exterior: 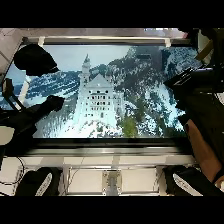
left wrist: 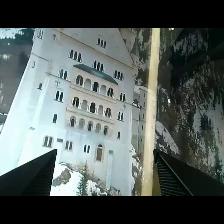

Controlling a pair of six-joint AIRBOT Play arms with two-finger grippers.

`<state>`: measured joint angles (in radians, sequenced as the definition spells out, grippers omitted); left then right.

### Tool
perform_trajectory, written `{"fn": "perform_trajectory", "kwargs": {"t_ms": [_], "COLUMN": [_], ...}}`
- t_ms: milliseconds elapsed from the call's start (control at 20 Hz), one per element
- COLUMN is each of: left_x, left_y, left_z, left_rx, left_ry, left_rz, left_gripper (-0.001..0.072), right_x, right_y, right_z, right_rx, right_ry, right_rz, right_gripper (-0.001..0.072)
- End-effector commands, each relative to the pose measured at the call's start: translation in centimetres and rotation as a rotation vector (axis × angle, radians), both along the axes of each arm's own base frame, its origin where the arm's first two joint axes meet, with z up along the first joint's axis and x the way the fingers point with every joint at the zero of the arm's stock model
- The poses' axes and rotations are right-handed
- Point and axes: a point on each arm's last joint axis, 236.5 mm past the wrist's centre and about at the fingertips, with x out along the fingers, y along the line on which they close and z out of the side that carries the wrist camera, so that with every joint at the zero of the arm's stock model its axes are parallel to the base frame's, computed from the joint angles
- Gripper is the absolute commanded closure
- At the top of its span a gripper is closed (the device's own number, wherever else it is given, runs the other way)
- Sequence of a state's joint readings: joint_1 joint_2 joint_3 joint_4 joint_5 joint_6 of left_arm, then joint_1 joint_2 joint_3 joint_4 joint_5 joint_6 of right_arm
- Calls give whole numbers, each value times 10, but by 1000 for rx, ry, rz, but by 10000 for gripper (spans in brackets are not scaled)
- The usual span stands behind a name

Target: Fold the clothes and pants, and hang the long-sleeved shirts on hangers.

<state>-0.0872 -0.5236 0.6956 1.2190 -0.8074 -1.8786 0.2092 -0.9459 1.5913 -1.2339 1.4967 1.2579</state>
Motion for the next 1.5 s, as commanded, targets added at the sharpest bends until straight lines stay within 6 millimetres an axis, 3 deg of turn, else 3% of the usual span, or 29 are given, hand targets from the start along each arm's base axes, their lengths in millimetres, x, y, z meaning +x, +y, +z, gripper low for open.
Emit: {"fn": "perform_trajectory", "kwargs": {"t_ms": [0, 350, 400, 500, 600, 850, 1000, 1150, 1250, 1350, 1450], "left_x": [0, 0, 0, 1, 8, 23, 25, 26, 29, 31, 33], "left_y": [0, 0, 0, 0, 3, 10, 12, 16, 20, 28, 33], "left_z": [0, 0, 0, 1, 9, 31, 34, 33, 30, 23, 19], "left_rx": [0, 0, 0, -4, -11, -19, -13, 9, 43, 105, 143], "left_ry": [1, 1, 1, -4, -45, -156, -171, -178, -178, -170, -164], "left_rz": [-1, -1, -1, 4, 22, 62, 69, 74, 78, 80, 82], "left_gripper": [-4, -4, -3, -3, -4, -4, -4, -4, -3, -3, -3], "right_x": [0, 0, 1, 7, 6, 7, 20, 26, 40, 35, 28], "right_y": [0, 0, -2, -16, -16, -14, 2, 6, 12, 30, 41], "right_z": [0, 0, 0, -4, -4, -2, 20, 29, 52, 67, 69], "right_rx": [0, 0, -34, -309, -373, -367, -287, -267, -217, -72, -15], "right_ry": [0, 0, -23, -199, -249, -258, -360, -403, -502, -502, -485], "right_rz": [0, 0, 29, 275, 362, 361, 342, 328, 287, 269, 290], "right_gripper": [689, 689, 689, 688, 688, 688, 688, 688, 689, 689, 688]}}
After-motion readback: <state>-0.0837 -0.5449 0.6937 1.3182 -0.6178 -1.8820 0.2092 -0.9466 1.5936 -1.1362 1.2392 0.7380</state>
